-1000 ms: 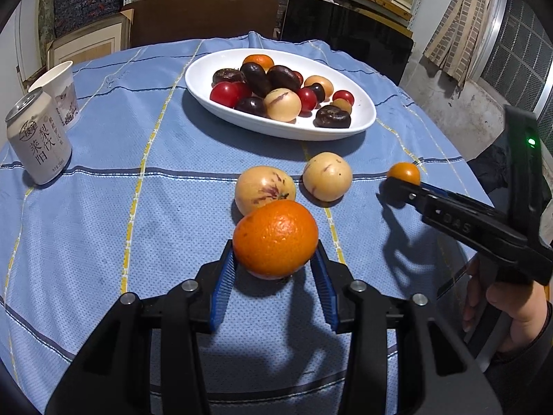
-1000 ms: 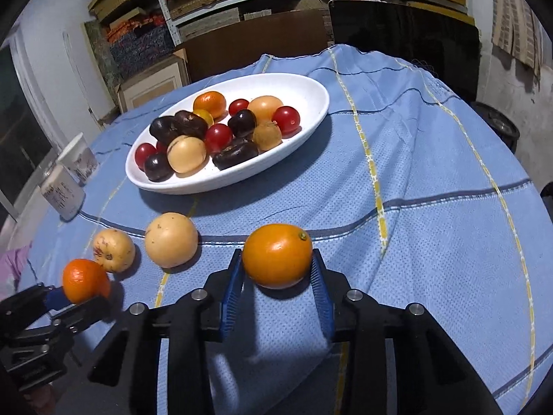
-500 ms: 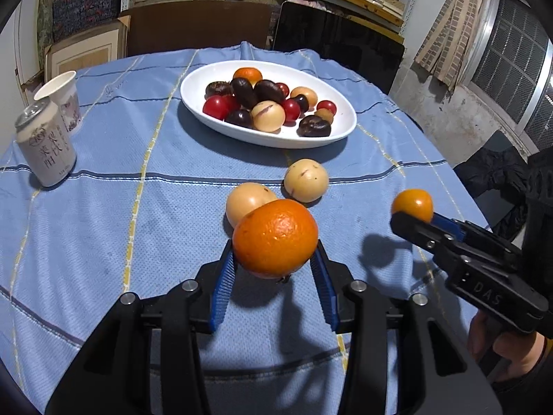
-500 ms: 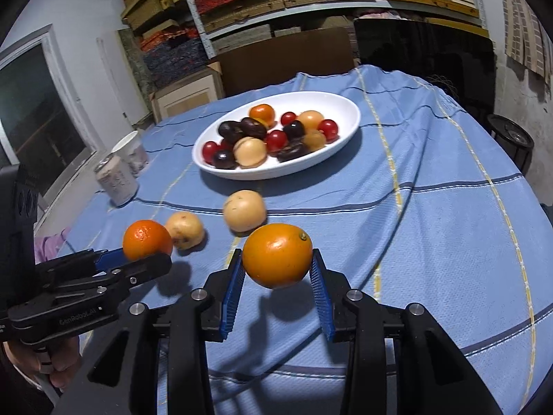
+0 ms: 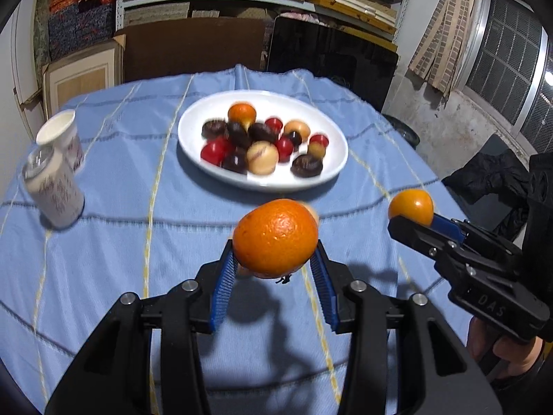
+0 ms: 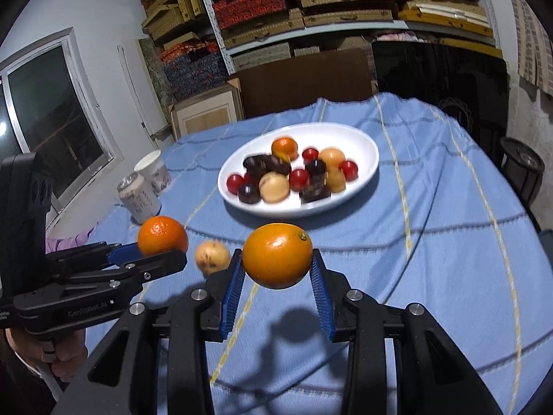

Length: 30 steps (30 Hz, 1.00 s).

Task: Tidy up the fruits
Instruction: 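Carry both mandarins over the white plate and open both tools to release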

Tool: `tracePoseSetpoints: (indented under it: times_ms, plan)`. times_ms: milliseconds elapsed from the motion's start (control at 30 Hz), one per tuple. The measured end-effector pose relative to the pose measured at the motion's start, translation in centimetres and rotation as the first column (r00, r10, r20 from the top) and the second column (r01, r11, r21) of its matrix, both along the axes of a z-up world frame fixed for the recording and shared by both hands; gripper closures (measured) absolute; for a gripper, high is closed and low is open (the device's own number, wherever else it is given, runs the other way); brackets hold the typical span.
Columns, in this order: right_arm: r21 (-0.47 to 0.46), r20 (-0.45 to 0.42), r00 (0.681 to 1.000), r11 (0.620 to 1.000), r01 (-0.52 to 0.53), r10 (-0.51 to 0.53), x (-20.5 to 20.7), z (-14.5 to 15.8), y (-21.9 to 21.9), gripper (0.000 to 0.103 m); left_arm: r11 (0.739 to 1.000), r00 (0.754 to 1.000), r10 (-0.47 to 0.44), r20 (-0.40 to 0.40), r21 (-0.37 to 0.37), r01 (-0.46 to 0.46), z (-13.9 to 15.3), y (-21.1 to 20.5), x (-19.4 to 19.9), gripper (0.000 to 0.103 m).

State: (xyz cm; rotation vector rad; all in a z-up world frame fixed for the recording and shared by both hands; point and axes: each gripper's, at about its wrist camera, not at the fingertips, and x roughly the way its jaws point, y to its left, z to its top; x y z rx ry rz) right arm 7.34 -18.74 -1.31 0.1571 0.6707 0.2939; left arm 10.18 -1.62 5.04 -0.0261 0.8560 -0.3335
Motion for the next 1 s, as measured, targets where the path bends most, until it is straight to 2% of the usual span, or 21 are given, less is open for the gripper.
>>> tracePoseSetpoints:
  times_ms: [233, 433, 633, 800, 900, 933, 967, 1000]
  plan:
    - [-0.007, 0.041, 0.999, 1.000, 0.001, 0.000, 3.8, 2.4, -0.2, 0.065, 1.000, 0.999, -0.021, 0.031, -0.002, 0.021, 2.2, -1.3, 3.7, 0.061]
    - [-0.005, 0.035, 0.999, 1.000, 0.014, -0.014, 7.9, 2.7, -0.6, 0.065, 1.000, 1.000, -0.025, -0.012, 0.004, 0.025, 1.0, -3.5, 7.8, 0.061]
    - [0.009, -0.013, 0.999, 1.000, 0.029, -0.029, 12.3, 1.6, -1.2, 0.065, 0.999, 0.998, -0.035, -0.047, 0.022, 0.036, -1.1, -5.7, 11.3, 0.061]
    - [0.027, -0.080, 0.995, 0.998, 0.057, -0.055, 16.1, -0.6, -1.4, 0.065, 0.999, 0.996, -0.006, -0.095, 0.034, 0.009, -3.2, -6.0, 14.2, 0.061]
    - [0.059, -0.123, 0.990, 0.995, 0.074, -0.066, 17.3, -1.9, -1.6, 0.064, 0.999, 0.993, -0.021, -0.114, 0.040, 0.025, -4.0, -6.1, 14.8, 0.060]
    - [0.073, -0.139, 0.988, 0.994, 0.080, -0.069, 17.6, -2.3, -1.7, 0.064, 0.999, 0.994, -0.018, -0.105, 0.039, 0.022, -3.9, -6.1, 14.8, 0.055]
    - [0.087, -0.138, 0.988, 0.993, 0.080, -0.067, 17.5, -2.4, -1.8, 0.060, 0.999, 0.996, -0.013, -0.087, 0.040, 0.016, -3.7, -6.0, 14.7, 0.040]
    - [0.091, -0.125, 0.990, 0.993, 0.080, -0.069, 17.3, -2.3, -1.8, 0.058, 0.999, 0.998, 0.005, -0.056, 0.042, -0.003, -3.3, -5.8, 14.6, 0.032]
